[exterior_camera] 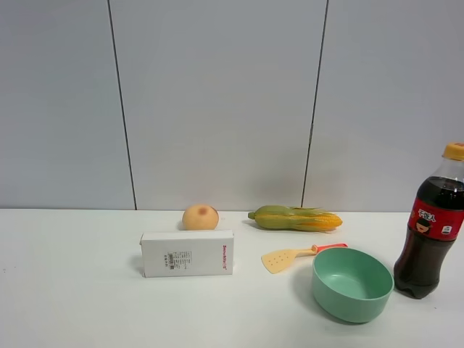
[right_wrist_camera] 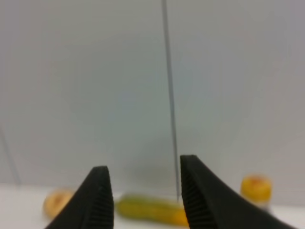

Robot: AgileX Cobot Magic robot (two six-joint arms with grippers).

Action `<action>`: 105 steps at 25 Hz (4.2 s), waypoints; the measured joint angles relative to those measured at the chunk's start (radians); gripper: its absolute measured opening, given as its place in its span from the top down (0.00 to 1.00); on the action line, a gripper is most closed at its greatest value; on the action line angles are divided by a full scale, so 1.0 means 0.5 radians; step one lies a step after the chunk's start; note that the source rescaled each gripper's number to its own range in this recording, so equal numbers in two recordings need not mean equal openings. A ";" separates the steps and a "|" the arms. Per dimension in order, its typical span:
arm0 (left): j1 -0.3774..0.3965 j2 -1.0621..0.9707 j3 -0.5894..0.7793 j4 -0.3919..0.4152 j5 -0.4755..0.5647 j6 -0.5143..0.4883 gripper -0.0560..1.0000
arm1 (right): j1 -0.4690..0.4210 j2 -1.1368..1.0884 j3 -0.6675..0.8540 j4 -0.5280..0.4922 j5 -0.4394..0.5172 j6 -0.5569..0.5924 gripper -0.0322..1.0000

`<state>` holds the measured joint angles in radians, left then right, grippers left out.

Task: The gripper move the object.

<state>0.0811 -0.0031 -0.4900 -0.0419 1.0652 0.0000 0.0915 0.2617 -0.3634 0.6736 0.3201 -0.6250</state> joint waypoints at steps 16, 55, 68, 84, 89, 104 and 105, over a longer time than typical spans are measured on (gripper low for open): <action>0.000 0.000 0.000 0.000 0.000 0.000 0.00 | 0.000 -0.429 -0.274 -1.485 1.185 1.426 0.97; 0.000 0.000 0.000 0.000 0.000 0.000 0.00 | 0.000 -0.527 -0.261 -1.388 1.491 1.408 0.25; 0.000 0.000 0.000 0.000 0.000 0.000 0.00 | 0.000 -0.527 -0.261 -1.388 1.491 1.408 0.21; 0.000 0.000 0.000 0.000 0.000 0.000 0.00 | 0.000 -0.527 -0.261 -1.388 1.491 1.408 0.20; 0.000 0.000 0.000 0.000 0.000 0.000 0.00 | 0.000 -0.527 -0.261 -1.388 1.491 1.408 0.20; 0.000 0.000 0.000 0.000 0.000 0.000 0.00 | 0.000 -0.527 -0.261 -1.388 1.491 1.408 0.20; 0.000 0.000 0.000 0.000 0.000 0.000 0.00 | 0.000 -0.527 -0.261 -1.388 1.491 1.408 0.20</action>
<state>0.0811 -0.0031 -0.4900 -0.0419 1.0652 0.0000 0.0915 -0.0016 -0.4938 -0.0205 1.0656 0.0791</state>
